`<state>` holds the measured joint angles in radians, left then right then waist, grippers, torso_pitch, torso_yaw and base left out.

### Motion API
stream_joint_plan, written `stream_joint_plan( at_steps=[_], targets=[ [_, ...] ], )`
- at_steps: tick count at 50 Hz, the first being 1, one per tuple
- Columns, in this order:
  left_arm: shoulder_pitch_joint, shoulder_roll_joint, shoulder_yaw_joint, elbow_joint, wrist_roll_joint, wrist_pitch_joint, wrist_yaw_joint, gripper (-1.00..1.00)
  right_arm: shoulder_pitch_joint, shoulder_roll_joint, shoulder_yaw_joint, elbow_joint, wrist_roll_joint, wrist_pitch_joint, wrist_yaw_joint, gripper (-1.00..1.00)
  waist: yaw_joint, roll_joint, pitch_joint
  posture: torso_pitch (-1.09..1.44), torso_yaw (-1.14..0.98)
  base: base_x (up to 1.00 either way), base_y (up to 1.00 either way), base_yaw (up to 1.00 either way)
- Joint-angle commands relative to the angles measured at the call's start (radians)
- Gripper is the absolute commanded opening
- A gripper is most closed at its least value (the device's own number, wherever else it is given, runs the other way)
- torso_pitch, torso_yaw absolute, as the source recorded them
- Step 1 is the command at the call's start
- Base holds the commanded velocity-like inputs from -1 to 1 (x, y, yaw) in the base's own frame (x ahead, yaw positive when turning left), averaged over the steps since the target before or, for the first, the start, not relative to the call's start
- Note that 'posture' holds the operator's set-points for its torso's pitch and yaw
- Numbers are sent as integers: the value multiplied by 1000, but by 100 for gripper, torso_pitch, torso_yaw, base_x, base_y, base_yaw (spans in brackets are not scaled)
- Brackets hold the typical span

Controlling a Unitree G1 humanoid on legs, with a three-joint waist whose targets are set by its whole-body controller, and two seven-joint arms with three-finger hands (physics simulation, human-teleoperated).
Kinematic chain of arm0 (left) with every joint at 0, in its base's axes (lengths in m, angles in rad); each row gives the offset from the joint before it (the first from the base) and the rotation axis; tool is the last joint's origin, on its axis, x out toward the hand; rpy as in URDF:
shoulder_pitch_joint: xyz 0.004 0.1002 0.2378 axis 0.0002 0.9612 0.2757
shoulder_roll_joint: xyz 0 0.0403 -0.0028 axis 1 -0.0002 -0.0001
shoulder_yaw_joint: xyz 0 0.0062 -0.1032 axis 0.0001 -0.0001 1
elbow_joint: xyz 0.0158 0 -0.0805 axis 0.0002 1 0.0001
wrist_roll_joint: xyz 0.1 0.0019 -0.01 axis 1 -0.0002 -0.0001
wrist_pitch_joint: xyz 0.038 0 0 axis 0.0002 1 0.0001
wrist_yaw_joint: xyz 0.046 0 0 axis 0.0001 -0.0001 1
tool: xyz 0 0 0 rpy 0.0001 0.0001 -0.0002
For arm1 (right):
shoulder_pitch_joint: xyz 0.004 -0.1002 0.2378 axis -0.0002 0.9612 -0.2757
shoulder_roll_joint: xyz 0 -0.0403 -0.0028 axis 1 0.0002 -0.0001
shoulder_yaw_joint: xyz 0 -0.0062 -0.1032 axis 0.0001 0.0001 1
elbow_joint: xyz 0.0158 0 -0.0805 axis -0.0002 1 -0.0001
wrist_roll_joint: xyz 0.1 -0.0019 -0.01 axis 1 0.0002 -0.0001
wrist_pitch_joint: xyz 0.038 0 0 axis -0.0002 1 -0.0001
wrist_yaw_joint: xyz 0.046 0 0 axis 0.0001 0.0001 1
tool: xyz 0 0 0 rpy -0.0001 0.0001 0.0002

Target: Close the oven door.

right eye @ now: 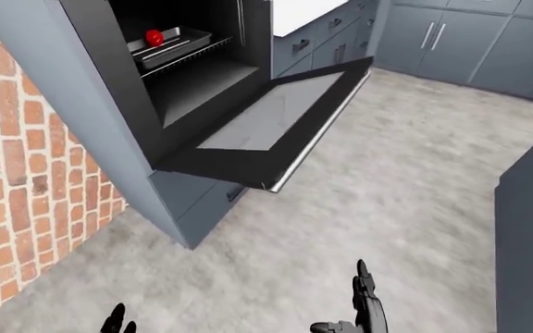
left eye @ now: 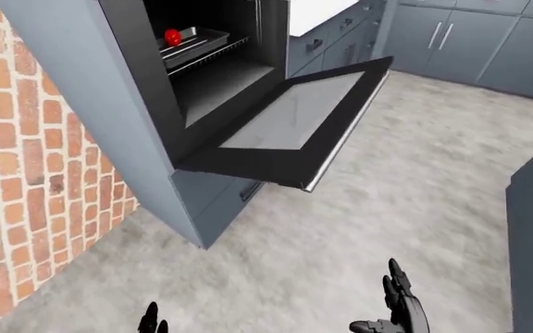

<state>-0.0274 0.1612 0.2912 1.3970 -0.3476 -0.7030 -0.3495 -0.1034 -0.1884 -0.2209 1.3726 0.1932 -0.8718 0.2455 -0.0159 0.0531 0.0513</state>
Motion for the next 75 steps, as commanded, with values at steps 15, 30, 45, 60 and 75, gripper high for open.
stream_joint_plan(
  at_steps=[15, 30, 45, 60, 75],
  targets=[
    [-7, 13, 4, -16, -6, -23, -2, 100, -13, 0, 3, -20, 6, -28, 7, 100, 30, -87, -13, 0, 0, 22, 0, 0],
    [-8, 14, 4, -16, -9, -21, -3, 100, -17, 2, -1, -22, 30, -17, 28, 100, 1, -19, -20, 0, 0, 17, 8, 0],
    [-8, 14, 4, -16, -12, -21, -5, 100, -20, 5, -6, -25, 57, -1, 44, 100, 4, -92, -29, 0, 0, 5, 21, 0],
    [-8, 13, 4, -16, -15, -21, -6, 100, -22, 7, -7, -25, 74, -3, 52, 100, 3, 2, -22, 0, 0, 0, 19, 0],
    [-9, 14, 2, -16, -13, -24, -6, 100, -57, -5, -9, -28, 83, 63, -35, 100, 10, -67, -49, 0, 0, 0, 0, 0]
  ],
)
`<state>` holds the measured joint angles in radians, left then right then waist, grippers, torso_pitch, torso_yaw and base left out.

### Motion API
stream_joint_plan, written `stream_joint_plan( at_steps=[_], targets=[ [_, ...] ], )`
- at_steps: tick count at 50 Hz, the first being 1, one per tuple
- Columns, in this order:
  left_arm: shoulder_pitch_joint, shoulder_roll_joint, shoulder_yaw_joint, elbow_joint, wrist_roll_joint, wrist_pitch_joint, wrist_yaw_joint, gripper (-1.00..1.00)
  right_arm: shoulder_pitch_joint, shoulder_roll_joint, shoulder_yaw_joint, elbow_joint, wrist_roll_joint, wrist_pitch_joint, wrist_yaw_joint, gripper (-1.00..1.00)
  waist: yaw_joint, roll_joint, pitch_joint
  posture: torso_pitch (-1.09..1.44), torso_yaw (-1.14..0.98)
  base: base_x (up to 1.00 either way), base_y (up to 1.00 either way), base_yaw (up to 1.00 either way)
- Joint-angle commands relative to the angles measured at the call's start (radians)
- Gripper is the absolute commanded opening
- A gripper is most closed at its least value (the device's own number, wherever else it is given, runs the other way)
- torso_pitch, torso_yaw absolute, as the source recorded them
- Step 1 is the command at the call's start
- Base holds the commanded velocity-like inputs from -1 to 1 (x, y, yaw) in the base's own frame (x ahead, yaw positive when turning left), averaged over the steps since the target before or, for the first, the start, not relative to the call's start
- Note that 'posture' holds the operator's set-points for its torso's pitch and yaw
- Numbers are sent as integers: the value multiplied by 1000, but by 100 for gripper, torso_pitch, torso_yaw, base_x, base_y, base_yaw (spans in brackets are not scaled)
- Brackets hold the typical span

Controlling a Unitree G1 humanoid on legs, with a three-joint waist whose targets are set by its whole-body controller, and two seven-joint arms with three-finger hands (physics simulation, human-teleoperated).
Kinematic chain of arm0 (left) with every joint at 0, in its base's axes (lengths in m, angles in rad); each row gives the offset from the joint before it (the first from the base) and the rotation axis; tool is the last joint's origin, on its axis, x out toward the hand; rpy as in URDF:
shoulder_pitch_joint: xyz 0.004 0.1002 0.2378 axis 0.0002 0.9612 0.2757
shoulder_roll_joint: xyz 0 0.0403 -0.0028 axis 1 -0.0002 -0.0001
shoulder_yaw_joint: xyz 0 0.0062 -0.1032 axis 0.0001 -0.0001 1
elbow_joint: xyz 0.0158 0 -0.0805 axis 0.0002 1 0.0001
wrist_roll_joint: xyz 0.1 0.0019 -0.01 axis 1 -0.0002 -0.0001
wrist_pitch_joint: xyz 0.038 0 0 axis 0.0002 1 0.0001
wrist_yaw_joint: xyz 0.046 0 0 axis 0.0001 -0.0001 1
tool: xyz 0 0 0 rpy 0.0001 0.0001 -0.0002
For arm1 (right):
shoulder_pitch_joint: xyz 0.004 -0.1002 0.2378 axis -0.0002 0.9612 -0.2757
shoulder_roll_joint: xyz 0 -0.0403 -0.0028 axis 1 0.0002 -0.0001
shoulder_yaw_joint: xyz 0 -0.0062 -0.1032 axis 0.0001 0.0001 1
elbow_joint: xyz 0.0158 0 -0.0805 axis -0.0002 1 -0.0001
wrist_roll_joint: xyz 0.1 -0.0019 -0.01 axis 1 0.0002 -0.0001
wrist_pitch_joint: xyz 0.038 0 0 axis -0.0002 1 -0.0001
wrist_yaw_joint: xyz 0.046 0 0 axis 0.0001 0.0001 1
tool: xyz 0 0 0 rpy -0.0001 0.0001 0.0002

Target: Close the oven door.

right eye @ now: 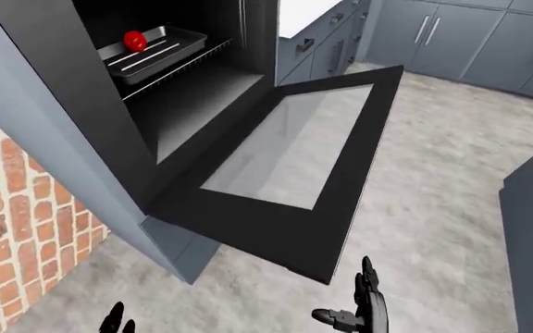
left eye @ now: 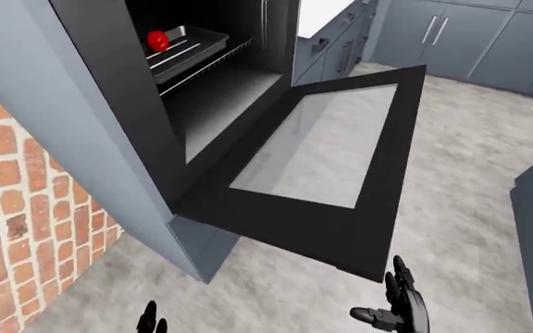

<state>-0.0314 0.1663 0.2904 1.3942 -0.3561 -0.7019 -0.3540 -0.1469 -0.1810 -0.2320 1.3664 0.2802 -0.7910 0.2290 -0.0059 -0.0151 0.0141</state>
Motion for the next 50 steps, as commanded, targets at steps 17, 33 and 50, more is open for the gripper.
stream_joint_plan(
  at_steps=[17, 33, 50],
  targets=[
    [-7, 2, 8, -15, -20, -40, -40, 100, -71, -20, -3, -83, 117, -6, 116, 100, -4, 13, -19, 0, 0, 0, 0, 0],
    [-9, -1, 4, -17, -58, -44, -88, 100, -62, -18, 24, -215, 117, 88, 112, 100, -2, 11, 41, 10, 0, 0, 0, 0],
    [-10, 3, -5, -15, -41, -62, -58, 100, 63, 29, 42, -895, 56, 485, 27, 100, 2, 7, 112, 19, 0, 0, 0, 0]
  ],
)
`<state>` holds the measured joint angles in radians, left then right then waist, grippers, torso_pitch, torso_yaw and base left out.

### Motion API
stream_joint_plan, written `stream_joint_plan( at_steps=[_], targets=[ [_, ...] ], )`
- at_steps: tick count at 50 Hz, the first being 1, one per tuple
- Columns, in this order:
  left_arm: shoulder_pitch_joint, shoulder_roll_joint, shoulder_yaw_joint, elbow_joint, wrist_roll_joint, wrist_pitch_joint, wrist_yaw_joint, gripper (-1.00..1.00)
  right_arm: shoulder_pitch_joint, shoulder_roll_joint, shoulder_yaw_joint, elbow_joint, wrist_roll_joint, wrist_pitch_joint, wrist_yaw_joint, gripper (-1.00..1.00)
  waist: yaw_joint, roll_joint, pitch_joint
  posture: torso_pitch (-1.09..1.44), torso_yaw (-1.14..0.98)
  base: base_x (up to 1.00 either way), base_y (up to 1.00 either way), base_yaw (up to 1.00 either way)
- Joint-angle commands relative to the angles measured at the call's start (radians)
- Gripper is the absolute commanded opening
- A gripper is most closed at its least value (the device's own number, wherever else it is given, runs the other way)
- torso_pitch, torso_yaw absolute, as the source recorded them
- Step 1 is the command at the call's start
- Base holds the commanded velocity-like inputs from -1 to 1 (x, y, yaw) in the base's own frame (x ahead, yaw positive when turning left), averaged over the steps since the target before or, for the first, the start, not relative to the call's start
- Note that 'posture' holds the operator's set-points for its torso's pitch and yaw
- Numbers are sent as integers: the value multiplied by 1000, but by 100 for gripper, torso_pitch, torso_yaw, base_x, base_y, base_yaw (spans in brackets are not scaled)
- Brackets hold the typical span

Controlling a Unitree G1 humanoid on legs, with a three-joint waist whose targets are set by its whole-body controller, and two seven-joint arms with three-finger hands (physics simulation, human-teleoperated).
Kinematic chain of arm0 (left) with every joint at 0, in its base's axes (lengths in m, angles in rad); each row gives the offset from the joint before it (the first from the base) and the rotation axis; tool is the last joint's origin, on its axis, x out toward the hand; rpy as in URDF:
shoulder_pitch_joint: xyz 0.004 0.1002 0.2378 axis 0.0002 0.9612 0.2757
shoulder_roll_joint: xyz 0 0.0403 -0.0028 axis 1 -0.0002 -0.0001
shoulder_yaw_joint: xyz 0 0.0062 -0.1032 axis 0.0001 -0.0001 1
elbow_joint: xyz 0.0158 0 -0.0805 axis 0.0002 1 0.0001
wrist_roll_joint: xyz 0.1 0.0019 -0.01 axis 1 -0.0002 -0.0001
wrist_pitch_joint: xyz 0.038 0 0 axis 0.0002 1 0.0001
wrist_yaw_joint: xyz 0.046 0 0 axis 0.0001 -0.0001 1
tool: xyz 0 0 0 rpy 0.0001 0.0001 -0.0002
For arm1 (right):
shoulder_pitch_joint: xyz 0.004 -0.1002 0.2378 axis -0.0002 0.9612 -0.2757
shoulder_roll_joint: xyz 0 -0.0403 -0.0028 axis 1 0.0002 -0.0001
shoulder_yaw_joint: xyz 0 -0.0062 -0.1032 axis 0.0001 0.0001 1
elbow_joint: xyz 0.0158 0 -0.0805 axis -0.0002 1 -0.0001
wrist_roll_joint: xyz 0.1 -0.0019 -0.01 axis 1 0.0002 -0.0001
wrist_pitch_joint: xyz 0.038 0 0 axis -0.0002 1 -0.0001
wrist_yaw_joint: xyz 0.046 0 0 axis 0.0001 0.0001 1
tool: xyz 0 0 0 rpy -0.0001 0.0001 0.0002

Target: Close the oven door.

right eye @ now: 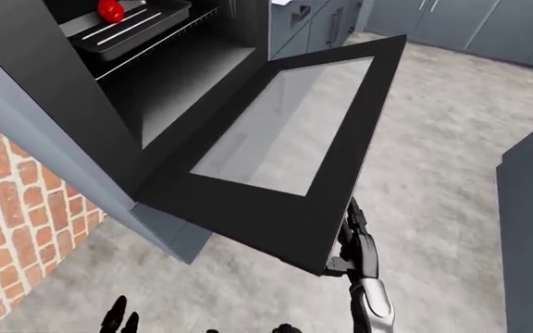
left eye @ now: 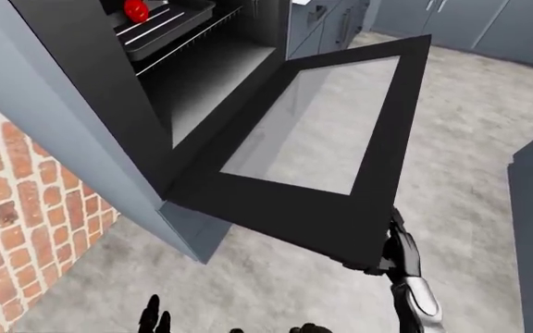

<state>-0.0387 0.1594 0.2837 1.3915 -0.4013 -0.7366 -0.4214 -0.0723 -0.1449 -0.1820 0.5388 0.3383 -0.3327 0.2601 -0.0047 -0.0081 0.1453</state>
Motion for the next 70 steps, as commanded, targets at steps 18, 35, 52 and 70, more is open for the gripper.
stream_joint_plan(
  at_steps=[18, 35, 52, 70],
  targets=[
    [-2, 7, 8, -12, 18, -21, 3, 100, 6, 60, 21, -568, 46, 419, -73, 100, 2, 5, -26, 19, 0, 0, 0, 0],
    [0, 0, 6, -12, 17, -23, -3, 100, -131, 87, 103, -758, 7, 635, -134, 100, 0, 10, -33, 19, 0, 0, 0, 0],
    [1, -1, 4, -13, 6, -25, -12, 100, -459, 115, 159, -728, -7, 822, -195, 100, 1, 17, -33, 19, 0, 0, 0, 0],
    [0, -2, 5, -14, -3, -23, -18, 100, -862, 198, 201, -537, -39, 920, -192, 100, -2, 29, -28, 19, 0, 0, 0, 0]
  ],
)
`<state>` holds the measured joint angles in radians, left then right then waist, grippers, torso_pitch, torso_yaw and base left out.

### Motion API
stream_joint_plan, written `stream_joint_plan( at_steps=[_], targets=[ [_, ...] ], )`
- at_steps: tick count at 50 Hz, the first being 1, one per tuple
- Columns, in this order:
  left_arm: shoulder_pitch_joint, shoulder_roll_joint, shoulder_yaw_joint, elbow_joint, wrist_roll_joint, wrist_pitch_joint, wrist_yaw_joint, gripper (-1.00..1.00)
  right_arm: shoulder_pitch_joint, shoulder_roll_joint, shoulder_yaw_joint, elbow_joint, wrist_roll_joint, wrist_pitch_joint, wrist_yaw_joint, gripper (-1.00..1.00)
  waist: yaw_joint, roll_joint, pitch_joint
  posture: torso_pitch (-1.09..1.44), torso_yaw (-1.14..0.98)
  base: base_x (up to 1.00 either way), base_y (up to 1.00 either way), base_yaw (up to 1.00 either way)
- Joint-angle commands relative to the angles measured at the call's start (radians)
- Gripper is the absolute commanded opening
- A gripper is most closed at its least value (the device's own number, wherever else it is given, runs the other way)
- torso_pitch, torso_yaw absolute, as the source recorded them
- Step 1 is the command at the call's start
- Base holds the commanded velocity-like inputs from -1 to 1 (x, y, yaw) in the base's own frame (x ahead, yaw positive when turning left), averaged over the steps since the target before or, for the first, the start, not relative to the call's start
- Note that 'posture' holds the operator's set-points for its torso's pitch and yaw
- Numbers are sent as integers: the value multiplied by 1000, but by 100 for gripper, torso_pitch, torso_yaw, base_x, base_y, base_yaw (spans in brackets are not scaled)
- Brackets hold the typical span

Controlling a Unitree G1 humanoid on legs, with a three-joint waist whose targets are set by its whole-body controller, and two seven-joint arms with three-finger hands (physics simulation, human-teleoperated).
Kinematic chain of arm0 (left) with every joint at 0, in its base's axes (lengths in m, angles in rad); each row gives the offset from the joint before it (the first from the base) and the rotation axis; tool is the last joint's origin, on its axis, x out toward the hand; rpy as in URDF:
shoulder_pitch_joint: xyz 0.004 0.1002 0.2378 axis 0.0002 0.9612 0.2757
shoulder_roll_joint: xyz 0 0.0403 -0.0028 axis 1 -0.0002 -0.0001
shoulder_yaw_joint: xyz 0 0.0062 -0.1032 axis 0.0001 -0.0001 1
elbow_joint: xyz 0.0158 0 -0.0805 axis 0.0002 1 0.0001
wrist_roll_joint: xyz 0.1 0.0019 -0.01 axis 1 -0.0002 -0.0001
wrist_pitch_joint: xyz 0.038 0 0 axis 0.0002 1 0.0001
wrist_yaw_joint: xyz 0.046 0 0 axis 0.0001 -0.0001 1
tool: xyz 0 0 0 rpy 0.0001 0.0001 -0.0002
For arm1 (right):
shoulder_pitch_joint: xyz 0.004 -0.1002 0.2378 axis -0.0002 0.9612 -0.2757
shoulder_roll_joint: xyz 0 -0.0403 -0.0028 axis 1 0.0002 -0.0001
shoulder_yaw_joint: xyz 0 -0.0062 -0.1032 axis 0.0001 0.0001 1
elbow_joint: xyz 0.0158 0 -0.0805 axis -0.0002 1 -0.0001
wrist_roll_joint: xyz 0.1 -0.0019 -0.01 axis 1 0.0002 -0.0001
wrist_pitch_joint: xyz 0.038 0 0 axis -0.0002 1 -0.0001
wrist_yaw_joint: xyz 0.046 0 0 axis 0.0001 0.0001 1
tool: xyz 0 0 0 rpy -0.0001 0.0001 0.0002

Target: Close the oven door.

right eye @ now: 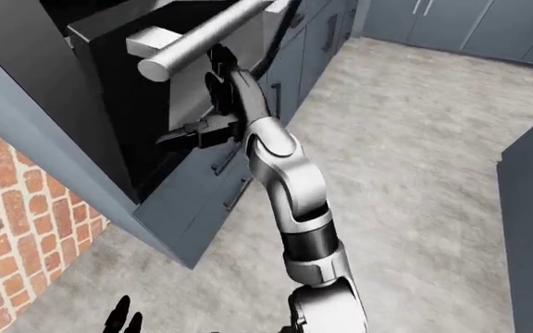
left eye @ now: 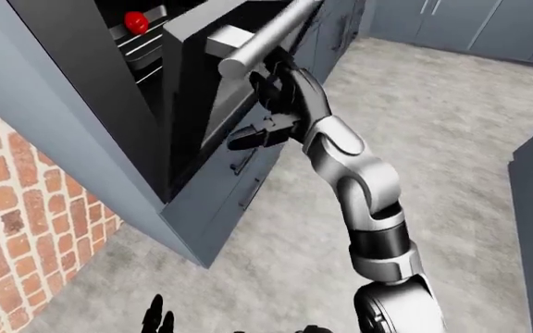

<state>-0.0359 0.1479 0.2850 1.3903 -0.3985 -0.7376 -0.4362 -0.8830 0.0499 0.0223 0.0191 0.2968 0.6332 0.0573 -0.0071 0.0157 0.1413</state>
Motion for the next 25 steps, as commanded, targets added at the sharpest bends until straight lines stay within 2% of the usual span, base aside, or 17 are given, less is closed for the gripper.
stream_joint_plan(
  at_steps=[1, 5, 11, 15, 25],
  targets=[
    [-2, 9, 3, -12, -5, -23, -4, 100, -72, 7, 1, 15, -3, -59, 17, 100, 0, 6, -24, 19, 0, 0, 0, 0],
    [-1, 9, 3, -12, -6, -23, -4, 100, -182, 26, -4, 167, -14, -108, 31, 100, -1, 10, -23, 19, 0, 0, 0, 0],
    [-1, 9, 1, -12, -6, -23, -4, 100, -427, 43, -29, 617, -39, -304, 88, 100, -9, 18, -21, 19, 0, 0, 0, 0],
    [-2, 10, 2, -13, -7, -23, -4, 100, -538, 64, -32, 842, -63, -416, 119, 100, -11, 22, -19, 19, 0, 0, 0, 0],
    [-2, 11, 5, -13, -13, -21, -11, 100, -690, 156, -41, 1085, -110, -521, 137, 100, -13, 32, -14, 19, 0, 0, 0, 0]
  ],
)
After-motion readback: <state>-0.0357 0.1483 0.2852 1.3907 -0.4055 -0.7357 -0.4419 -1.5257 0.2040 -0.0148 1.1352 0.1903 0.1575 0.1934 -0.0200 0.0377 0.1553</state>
